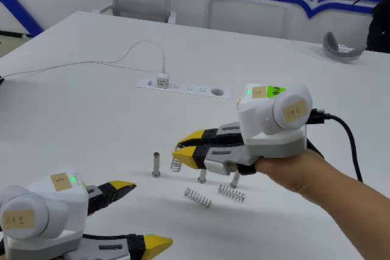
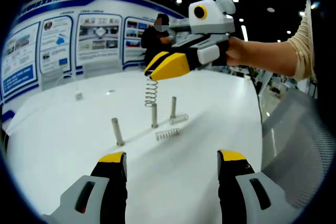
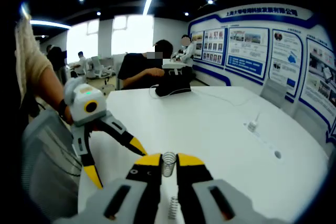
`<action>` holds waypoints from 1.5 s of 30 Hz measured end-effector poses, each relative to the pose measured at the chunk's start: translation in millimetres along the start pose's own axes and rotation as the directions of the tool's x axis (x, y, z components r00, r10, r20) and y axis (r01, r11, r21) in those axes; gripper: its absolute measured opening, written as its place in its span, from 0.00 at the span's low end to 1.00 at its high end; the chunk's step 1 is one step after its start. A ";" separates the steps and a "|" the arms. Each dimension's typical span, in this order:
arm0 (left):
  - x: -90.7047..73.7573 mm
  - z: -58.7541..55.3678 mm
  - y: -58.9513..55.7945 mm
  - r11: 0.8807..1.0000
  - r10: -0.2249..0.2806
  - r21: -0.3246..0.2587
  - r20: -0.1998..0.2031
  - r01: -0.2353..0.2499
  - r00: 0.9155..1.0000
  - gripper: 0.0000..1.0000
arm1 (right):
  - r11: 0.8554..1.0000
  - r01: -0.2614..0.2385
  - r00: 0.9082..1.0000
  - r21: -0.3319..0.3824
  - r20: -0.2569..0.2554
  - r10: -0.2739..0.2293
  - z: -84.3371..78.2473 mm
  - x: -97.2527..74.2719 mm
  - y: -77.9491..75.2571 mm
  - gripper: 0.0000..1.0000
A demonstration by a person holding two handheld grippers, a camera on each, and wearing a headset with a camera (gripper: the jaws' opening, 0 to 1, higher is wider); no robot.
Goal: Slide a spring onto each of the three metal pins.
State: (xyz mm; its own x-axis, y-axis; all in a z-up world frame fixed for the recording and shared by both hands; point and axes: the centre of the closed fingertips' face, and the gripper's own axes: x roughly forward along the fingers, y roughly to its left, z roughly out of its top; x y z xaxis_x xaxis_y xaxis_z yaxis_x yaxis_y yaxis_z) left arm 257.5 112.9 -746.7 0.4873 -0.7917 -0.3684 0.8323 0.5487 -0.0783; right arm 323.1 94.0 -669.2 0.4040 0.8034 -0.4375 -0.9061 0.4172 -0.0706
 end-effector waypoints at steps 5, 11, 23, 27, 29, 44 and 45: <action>-0.7 2.5 1.1 1.000 0.014 -0.017 0.017 -0.013 1.000 0.72 | 1.000 0.027 1.000 0.005 0.002 -0.027 6.3 10.2 -11.3 0.11; 0.3 1.6 0.2 1.000 0.021 -0.019 0.017 -0.021 1.000 0.72 | 0.999 0.053 0.999 0.007 0.000 -0.053 12.4 23.6 -22.8 0.11; 1.5 -1.3 -3.8 1.000 0.021 0.005 0.009 -0.021 1.000 0.72 | 0.998 0.057 0.998 0.012 -0.029 -0.057 6.2 48.2 -27.9 0.11; 0.3 -2.8 -1.8 1.000 0.028 -0.010 0.012 -0.028 1.000 0.72 | 0.998 0.060 0.997 0.014 -0.041 -0.059 3.7 53.1 -29.6 0.11; -0.5 -3.5 -0.4 0.999 0.034 -0.017 0.013 -0.033 0.999 0.72 | 0.998 0.062 0.997 0.017 -0.051 -0.061 0.8 55.0 -30.4 0.11; 1.7 -7.3 -2.9 1.000 0.019 -0.020 0.000 -0.019 1.000 0.70 | 0.998 0.060 0.995 0.025 -0.083 -0.057 -10.9 61.2 -30.2 0.12; 1.6 -7.3 -3.2 1.000 0.018 -0.022 0.002 -0.018 1.000 0.71 | 0.998 0.059 0.995 0.026 -0.085 -0.057 -11.9 61.6 -30.1 0.12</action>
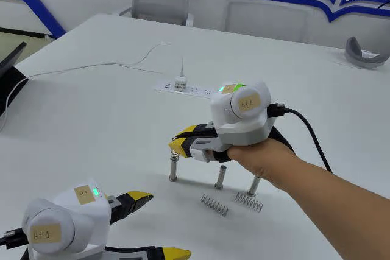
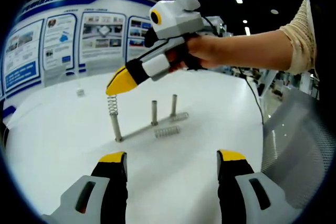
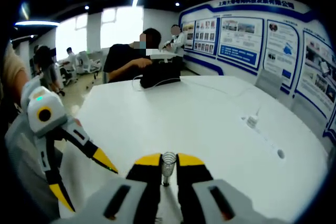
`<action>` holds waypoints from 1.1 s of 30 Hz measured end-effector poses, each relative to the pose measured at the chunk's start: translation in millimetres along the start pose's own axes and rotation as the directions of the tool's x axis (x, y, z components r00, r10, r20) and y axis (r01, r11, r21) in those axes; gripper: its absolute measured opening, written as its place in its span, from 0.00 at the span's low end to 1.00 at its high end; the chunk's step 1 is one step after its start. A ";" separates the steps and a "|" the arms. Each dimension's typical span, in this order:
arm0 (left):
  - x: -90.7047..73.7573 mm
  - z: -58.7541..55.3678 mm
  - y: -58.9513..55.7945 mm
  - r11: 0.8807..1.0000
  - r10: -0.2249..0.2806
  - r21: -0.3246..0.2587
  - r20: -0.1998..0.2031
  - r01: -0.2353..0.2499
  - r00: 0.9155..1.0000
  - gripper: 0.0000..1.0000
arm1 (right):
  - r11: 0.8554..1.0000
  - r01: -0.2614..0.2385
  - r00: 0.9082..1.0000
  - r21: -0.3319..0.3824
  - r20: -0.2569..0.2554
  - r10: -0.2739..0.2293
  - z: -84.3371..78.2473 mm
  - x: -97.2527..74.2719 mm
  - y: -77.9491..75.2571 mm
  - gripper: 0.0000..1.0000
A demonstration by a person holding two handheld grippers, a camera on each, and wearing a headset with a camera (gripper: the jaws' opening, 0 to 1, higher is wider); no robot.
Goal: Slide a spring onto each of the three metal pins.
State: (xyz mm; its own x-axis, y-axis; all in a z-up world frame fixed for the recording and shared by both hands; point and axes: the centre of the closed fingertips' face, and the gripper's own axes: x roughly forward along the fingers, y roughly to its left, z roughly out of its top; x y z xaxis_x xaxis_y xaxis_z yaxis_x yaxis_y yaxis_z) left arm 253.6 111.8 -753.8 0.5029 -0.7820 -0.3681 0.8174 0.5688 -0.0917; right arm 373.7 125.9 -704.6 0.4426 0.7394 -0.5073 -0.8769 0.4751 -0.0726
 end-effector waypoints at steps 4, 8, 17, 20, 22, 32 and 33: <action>-0.2 -0.5 0.0 1.000 0.000 0.000 -0.002 0.000 1.000 0.70 | 1.000 0.002 1.000 0.001 -0.002 -0.002 -2.8 1.4 -0.3 0.12; 0.2 -1.2 -0.2 1.000 0.000 0.002 -0.006 0.000 1.000 0.70 | 1.000 0.005 1.000 0.006 -0.002 -0.005 -6.7 3.1 0.2 0.12; 0.1 -2.1 -0.7 1.000 0.001 0.002 -0.012 -0.001 1.000 0.70 | 1.000 0.008 1.000 0.024 -0.025 -0.007 -23.6 12.9 2.9 0.12; 0.4 -3.0 -0.6 1.000 0.001 0.002 -0.015 -0.001 1.000 0.70 | 1.000 0.010 0.999 0.026 -0.034 -0.009 -27.1 15.4 3.1 0.12; 0.6 -3.0 -1.0 1.000 0.000 0.003 -0.015 0.000 1.000 0.70 | 1.000 0.010 0.999 0.026 -0.041 -0.009 -29.1 17.1 3.8 0.12; 0.9 -4.2 -1.1 1.000 -0.002 0.003 -0.019 0.002 1.000 0.70 | 1.000 0.019 0.997 0.019 -0.080 -0.018 -40.5 26.1 4.3 0.12; 1.0 -4.4 -1.4 1.000 -0.003 0.001 -0.019 0.003 1.000 0.70 | 1.000 0.020 0.996 0.018 -0.086 -0.019 -42.1 26.8 4.7 0.12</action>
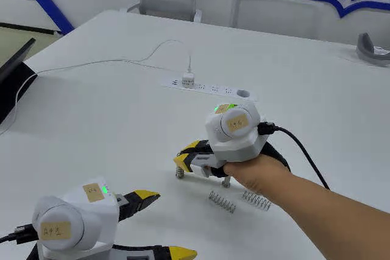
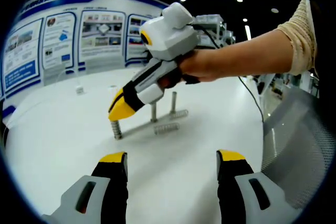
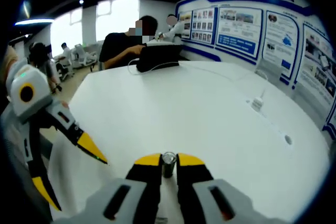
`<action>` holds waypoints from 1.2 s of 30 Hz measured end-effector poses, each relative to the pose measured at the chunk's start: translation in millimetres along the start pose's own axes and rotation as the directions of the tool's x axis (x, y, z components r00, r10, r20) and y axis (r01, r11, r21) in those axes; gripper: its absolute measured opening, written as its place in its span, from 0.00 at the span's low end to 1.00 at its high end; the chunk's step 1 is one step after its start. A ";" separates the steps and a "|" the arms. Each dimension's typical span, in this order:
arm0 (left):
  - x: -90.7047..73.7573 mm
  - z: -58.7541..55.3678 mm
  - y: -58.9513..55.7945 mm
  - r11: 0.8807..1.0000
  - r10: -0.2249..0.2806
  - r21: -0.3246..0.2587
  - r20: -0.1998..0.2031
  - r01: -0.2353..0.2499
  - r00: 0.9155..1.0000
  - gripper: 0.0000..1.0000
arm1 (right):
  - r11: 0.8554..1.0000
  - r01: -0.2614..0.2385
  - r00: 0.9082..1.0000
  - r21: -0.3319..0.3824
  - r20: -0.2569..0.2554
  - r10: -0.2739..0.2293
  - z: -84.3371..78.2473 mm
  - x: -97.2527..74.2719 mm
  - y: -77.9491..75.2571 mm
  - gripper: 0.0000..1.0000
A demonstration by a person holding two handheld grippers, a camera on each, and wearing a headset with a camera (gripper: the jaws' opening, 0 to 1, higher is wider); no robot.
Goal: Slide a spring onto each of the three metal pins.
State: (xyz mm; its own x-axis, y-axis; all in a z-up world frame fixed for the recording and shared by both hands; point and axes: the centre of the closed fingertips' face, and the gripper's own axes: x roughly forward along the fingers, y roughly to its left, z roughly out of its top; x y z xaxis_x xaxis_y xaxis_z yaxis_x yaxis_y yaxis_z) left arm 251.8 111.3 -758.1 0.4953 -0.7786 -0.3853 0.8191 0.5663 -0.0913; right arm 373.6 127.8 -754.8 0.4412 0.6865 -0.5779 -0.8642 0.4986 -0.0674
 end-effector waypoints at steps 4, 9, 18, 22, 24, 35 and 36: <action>0.4 -0.8 -0.2 1.000 -0.002 0.000 -0.002 0.002 1.000 0.70 | 1.000 -0.003 1.000 0.005 -0.014 0.003 -4.7 2.1 1.1 0.12; 0.5 -1.3 -0.6 1.000 -0.003 0.003 -0.003 0.003 1.000 0.70 | 1.000 0.002 1.000 0.012 -0.015 -0.002 -4.5 2.4 0.0 0.12; 0.5 -1.2 -1.2 1.000 -0.004 0.009 -0.004 0.004 1.000 0.70 | 1.000 0.011 1.000 0.007 -0.012 -0.011 -5.4 -3.2 0.7 0.16; 0.8 -1.5 -2.1 1.000 -0.006 0.014 -0.006 0.006 1.000 0.70 | 1.000 0.022 1.000 0.014 0.009 -0.022 -2.4 -10.8 -0.2 0.17; 1.0 -1.5 -2.6 1.000 -0.007 0.018 -0.008 0.007 1.000 0.70 | 1.000 0.026 0.999 0.017 0.021 -0.026 -0.4 -15.7 -0.8 0.17; 1.9 -0.7 -2.6 1.000 -0.008 0.028 -0.011 0.008 1.000 0.70 | 0.998 0.055 0.996 0.018 0.064 -0.056 1.5 -43.6 -5.9 0.18; 2.0 -0.8 -2.8 1.000 -0.008 0.029 -0.012 0.009 1.000 0.70 | 0.998 0.057 0.996 0.019 0.067 -0.058 1.1 -46.1 -5.9 0.18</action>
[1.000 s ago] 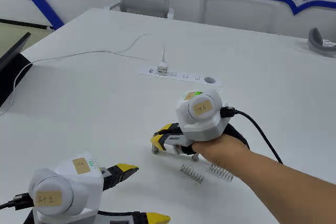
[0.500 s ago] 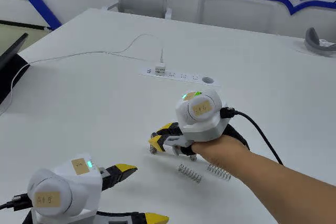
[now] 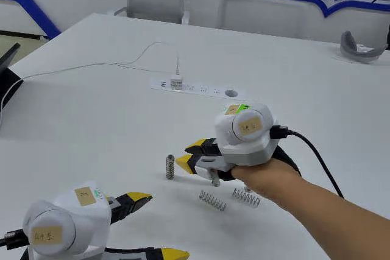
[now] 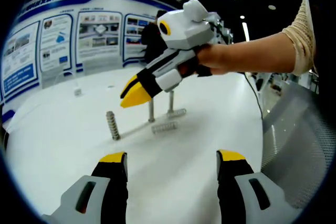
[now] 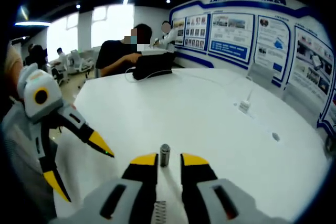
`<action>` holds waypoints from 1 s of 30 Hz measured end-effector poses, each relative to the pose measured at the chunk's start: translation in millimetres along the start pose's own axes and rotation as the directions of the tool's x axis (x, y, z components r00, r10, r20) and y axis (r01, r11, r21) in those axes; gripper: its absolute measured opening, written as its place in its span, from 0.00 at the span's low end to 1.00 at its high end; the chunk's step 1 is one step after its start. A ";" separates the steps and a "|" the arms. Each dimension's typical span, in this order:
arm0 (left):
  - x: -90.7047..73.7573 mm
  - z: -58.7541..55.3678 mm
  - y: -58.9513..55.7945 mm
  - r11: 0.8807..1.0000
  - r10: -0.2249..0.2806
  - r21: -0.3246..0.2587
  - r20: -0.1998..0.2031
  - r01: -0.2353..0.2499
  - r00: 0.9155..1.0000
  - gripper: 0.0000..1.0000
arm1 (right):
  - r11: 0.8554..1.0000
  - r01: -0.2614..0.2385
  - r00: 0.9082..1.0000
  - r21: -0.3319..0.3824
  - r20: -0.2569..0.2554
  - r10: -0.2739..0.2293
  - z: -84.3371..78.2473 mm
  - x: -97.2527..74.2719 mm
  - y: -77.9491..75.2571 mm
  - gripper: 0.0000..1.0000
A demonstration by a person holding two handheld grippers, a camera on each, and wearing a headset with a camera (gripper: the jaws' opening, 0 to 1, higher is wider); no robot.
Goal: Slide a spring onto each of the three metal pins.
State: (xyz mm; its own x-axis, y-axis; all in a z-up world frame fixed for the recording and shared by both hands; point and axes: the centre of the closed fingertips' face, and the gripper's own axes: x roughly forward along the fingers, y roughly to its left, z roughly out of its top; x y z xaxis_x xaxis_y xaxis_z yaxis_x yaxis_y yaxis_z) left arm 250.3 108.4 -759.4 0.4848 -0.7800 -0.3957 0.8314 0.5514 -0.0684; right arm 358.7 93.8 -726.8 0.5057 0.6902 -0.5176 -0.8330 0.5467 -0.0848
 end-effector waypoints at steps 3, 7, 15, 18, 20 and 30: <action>0.4 -0.4 -1.0 1.000 -0.002 0.006 -0.004 0.002 1.000 0.70 | 1.000 0.008 1.000 0.000 0.011 -0.008 -1.7 -8.8 -1.0 0.18; 1.3 -1.0 -2.1 1.000 -0.006 0.011 -0.009 0.006 1.000 0.70 | 1.000 0.020 1.000 0.000 0.019 -0.020 -7.0 -21.0 -1.1 0.18; 1.6 -2.1 -2.3 1.000 -0.007 0.009 -0.012 0.008 1.000 0.70 | 0.999 0.038 0.999 0.006 0.022 -0.038 -22.0 -39.1 1.7 0.18; 1.9 -1.9 -3.2 1.000 -0.011 0.013 -0.013 0.011 1.000 0.70 | 0.999 0.038 0.999 0.005 0.008 -0.038 -33.0 -43.4 3.9 0.18; 2.0 -2.0 -3.4 1.000 -0.012 0.014 -0.014 0.012 1.000 0.70 | 0.999 0.039 0.999 0.008 -0.005 -0.039 -40.6 -44.8 4.9 0.18; 1.5 -3.0 -4.4 1.000 -0.016 0.019 -0.020 0.016 1.000 0.69 | 0.998 0.026 0.996 0.048 -0.085 -0.022 -83.4 -41.1 12.9 0.18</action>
State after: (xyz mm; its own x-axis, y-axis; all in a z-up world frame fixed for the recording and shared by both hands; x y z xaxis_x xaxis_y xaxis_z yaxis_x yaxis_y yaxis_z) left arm 246.6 105.6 -762.4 0.4660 -0.7825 -0.4131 0.8443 0.5329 -0.0571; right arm 308.5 32.9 -777.7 0.5031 0.6355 -0.5857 -0.8077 0.5868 -0.0572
